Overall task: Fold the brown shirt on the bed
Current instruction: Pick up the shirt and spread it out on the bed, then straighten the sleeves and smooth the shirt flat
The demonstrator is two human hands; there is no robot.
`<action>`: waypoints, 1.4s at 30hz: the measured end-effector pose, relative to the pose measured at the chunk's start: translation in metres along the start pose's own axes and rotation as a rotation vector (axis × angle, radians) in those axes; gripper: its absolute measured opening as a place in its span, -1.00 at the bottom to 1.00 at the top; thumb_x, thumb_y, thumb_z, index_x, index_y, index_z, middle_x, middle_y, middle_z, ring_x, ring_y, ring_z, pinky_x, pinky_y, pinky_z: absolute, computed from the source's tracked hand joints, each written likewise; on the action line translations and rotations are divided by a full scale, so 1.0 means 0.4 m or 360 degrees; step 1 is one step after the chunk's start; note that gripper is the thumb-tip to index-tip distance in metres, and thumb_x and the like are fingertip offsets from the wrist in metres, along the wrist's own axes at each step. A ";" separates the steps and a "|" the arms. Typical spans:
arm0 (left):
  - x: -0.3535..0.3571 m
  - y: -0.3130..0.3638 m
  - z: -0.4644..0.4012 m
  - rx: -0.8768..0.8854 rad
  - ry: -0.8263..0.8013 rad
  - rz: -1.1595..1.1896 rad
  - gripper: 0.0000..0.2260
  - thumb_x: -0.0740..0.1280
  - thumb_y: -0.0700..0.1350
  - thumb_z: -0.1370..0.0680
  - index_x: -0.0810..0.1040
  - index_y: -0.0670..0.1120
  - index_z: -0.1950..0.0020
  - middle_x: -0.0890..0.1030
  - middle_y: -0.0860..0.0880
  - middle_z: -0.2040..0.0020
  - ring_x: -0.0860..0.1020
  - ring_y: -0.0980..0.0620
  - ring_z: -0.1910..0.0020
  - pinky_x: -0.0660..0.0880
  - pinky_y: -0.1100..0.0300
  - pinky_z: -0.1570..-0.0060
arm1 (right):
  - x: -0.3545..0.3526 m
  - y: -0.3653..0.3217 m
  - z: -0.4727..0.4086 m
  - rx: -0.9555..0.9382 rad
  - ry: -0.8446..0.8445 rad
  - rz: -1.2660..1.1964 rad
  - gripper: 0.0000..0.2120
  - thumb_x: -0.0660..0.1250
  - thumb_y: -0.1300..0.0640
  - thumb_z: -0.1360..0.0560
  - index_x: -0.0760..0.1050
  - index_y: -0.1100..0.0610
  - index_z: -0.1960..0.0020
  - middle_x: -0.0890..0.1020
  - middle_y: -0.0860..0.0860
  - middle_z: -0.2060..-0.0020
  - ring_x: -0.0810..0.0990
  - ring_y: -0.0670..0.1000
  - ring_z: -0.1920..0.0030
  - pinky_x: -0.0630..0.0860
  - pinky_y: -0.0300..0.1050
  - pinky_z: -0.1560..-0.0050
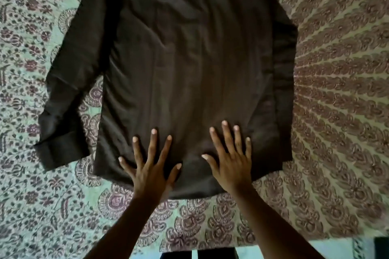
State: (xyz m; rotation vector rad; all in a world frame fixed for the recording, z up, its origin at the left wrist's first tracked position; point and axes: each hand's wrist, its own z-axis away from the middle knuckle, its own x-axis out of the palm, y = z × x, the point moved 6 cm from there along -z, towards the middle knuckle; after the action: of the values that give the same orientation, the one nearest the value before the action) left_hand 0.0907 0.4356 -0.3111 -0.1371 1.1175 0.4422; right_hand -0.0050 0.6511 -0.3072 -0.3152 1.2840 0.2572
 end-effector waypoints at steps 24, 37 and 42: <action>-0.042 0.226 0.025 0.0493 0.0033 0.0053 -0.21 0.32 0.16 -0.49 0.04 0.16 -0.66 -0.12 0.00 -0.70 -0.06 -0.23 -0.66 0.15 -0.38 -0.49 | -0.034 0.170 0.156 0.0415 0.0165 -0.0185 -0.40 0.08 -0.25 -0.67 0.17 -0.07 -0.64 0.13 0.09 -0.66 0.12 0.14 -0.65 -0.01 0.28 -0.59; -0.174 0.649 -0.279 0.0641 0.0099 0.0438 -0.42 0.34 0.00 -0.58 0.28 0.00 -0.58 0.36 -0.03 -0.54 0.37 -0.13 -0.46 0.49 -0.13 -0.31 | -0.121 0.484 -0.125 0.1097 0.0362 -0.1086 -0.60 0.48 -0.10 -0.50 0.55 0.11 -0.21 0.64 0.13 -0.05 0.61 0.19 -0.05 0.54 -0.03 0.03; -0.216 0.698 -0.370 0.0229 0.0042 0.0604 -0.46 0.36 -0.01 -0.60 0.30 0.04 -0.56 0.45 -0.01 -0.42 0.42 -0.11 -0.39 0.54 -0.10 -0.14 | -0.157 0.572 -0.225 0.1175 0.0239 -0.1435 -0.87 0.44 0.17 -0.52 0.58 0.02 0.19 0.64 -0.06 0.32 0.62 0.06 0.26 0.47 -0.07 0.21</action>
State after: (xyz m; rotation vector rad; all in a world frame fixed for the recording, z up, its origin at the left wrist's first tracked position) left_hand -0.1788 0.6167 -0.2676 0.1999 1.2005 0.6957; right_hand -0.1847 0.8296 -0.2888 -0.2454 1.1752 -1.0004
